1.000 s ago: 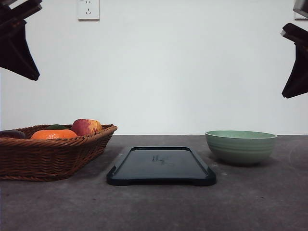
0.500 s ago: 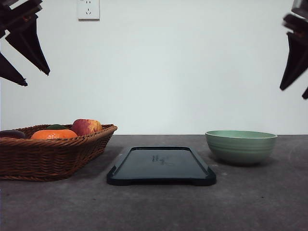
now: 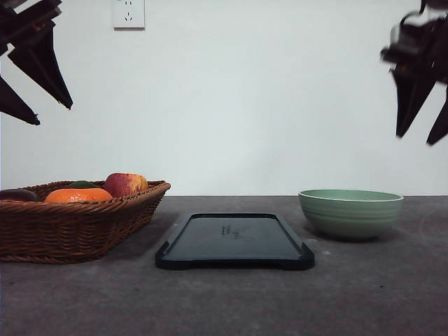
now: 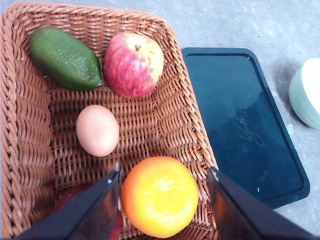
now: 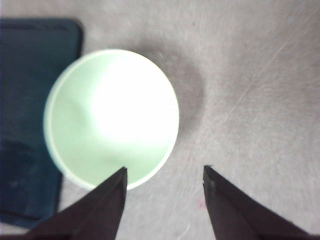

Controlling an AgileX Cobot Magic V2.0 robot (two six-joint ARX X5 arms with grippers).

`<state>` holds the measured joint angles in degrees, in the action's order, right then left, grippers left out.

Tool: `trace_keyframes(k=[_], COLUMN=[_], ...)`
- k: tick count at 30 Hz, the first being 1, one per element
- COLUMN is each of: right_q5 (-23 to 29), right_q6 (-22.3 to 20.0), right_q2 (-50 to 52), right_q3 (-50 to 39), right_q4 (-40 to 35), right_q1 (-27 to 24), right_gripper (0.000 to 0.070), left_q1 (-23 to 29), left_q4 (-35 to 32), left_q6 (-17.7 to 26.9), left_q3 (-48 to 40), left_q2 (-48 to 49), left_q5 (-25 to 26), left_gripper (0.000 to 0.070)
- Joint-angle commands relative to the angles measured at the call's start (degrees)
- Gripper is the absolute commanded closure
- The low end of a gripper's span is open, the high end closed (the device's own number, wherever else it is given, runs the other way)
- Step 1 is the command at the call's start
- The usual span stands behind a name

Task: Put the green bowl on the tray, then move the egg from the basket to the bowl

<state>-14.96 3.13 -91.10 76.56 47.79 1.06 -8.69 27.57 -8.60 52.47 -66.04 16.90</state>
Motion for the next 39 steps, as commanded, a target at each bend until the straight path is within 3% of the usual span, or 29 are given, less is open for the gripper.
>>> trace_keyframes(k=[1, 11, 15, 17, 20, 23, 33, 39], right_q5=[0.0, -0.3, -1.5, -1.7, -1.6, -1.5, -1.5, -1.5], right_q6=[-1.1, -1.3, -1.2, -1.2, -1.2, -0.9, -1.3, -1.9], right_q2=[-2.7, -11.8, -14.2, -15.3, -16.2, -16.3, -16.3, -16.3], right_q3=[1.6, 1.6, 1.6, 1.6, 1.6, 1.9, 15.1, 24.6], right_q4=[-0.7, -5.7, -7.7, -8.3, -8.4, -8.2, 8.9, 14.0], right_q1=[0.0, 0.2, 0.3, 0.3, 0.3, 0.3, 1.4, 6.3], right_gripper=[0.0402, 0.0418, 0.0458, 0.0519, 0.0671, 0.0700, 0.0700, 0.0700], left_q1=[-0.1, -0.1, -0.1, -0.1, -0.1, -0.1, -0.1, -0.1], left_q4=[-0.6, -1.9, -2.0, -2.1, -2.0, -1.9, -1.9, -1.9], left_q6=[0.0, 0.0, 0.0, 0.0, 0.0, 0.0, 0.0, 0.0], left_q3=[1.3, 1.3, 1.3, 1.3, 1.3, 1.3, 1.3, 1.3], left_q2=[-0.3, -0.3, -0.3, -0.3, -0.3, -0.3, -0.3, -0.3], left_q5=[0.3, 0.3, 0.3, 0.3, 0.3, 0.3, 0.2, 0.2], left_gripper=[0.0353, 0.0353, 0.0353, 0.0353, 0.0353, 0.0353, 0.0353, 0.0354])
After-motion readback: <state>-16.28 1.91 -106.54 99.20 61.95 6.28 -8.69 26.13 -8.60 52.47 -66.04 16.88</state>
